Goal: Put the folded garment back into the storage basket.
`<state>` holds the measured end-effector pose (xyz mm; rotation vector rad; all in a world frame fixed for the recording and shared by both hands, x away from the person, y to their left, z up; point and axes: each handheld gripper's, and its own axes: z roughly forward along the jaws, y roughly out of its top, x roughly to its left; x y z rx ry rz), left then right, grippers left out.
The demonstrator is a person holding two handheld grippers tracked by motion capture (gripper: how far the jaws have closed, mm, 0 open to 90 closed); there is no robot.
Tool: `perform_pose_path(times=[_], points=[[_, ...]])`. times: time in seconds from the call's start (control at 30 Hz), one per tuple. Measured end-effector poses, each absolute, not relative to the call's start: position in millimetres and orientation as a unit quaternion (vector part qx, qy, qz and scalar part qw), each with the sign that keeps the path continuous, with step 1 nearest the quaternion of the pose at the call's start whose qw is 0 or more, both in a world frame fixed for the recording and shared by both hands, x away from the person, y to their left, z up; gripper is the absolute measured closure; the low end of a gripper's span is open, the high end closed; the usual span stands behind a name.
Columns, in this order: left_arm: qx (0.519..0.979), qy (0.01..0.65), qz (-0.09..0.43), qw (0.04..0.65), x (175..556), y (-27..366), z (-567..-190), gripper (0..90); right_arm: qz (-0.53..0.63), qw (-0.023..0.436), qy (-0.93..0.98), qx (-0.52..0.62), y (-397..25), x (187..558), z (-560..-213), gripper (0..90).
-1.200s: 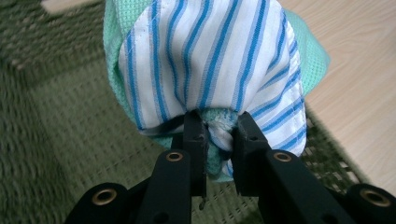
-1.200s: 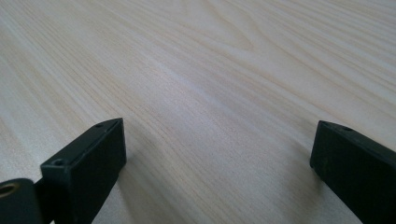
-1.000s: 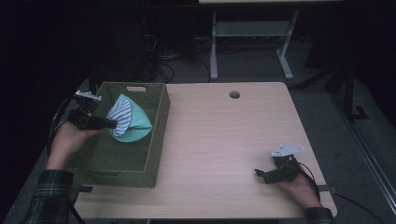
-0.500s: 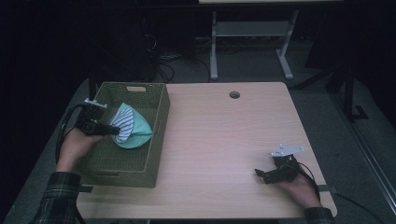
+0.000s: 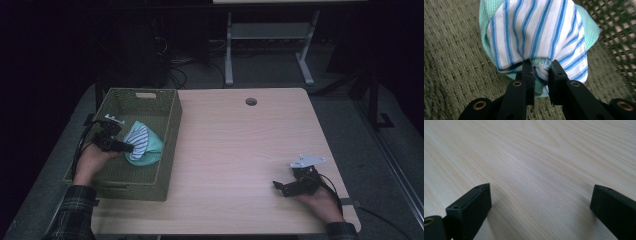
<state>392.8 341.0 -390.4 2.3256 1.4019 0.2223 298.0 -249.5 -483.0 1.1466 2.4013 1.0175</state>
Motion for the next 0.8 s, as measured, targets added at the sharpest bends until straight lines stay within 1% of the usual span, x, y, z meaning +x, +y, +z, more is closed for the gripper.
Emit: perform_pose_path(times=[0.1, 0.13, 0.2, 0.27, 0.5, 0.6, 0.7, 0.8], points=[[0.838, 0.504, 0.077, 0.195, 394.3, 340.9, -396.1, 76.6, 0.353, 0.146, 0.834, 0.398, -249.5, 298.0, -482.9, 3.3], [0.841, 0.503, 0.076, 0.182, 395.7, 341.9, -400.5, 76.4, 0.353, 0.146, 0.834, 0.398, -249.5, 298.0, -482.9, 3.3], [0.840, 0.507, 0.074, 0.181, 396.1, 341.9, -403.1, 76.3, 0.353, 0.146, 0.834, 0.398, -249.5, 298.0, -482.9, 3.3], [0.845, 0.505, 0.068, 0.161, 397.9, 343.5, -409.8, 76.1, 0.353, 0.146, 0.834, 0.398, -249.5, 298.0, -482.9, 3.3], [0.852, 0.502, 0.065, 0.137, 400.0, 342.4, -418.7, 75.8, 0.353, 0.146, 0.834, 0.398, -249.5, 298.0, -482.9, 3.3], [0.853, 0.499, 0.069, 0.136, 400.0, 341.5, -418.7, 74.0, 0.353, 0.146, 0.834, 0.398, -249.5, 298.0, -482.9, 3.3], [0.852, 0.499, 0.071, 0.141, 399.3, 343.5, -417.8, 69.7, 0.353, 0.146, 0.834, 0.398, -249.5, 298.0, -482.9, 3.3], [0.850, 0.500, 0.072, 0.148, 397.5, 343.5, -416.2, 61.2, 0.353, 0.146, 0.834, 0.398, -249.6, 298.0, -482.9, 3.3]])
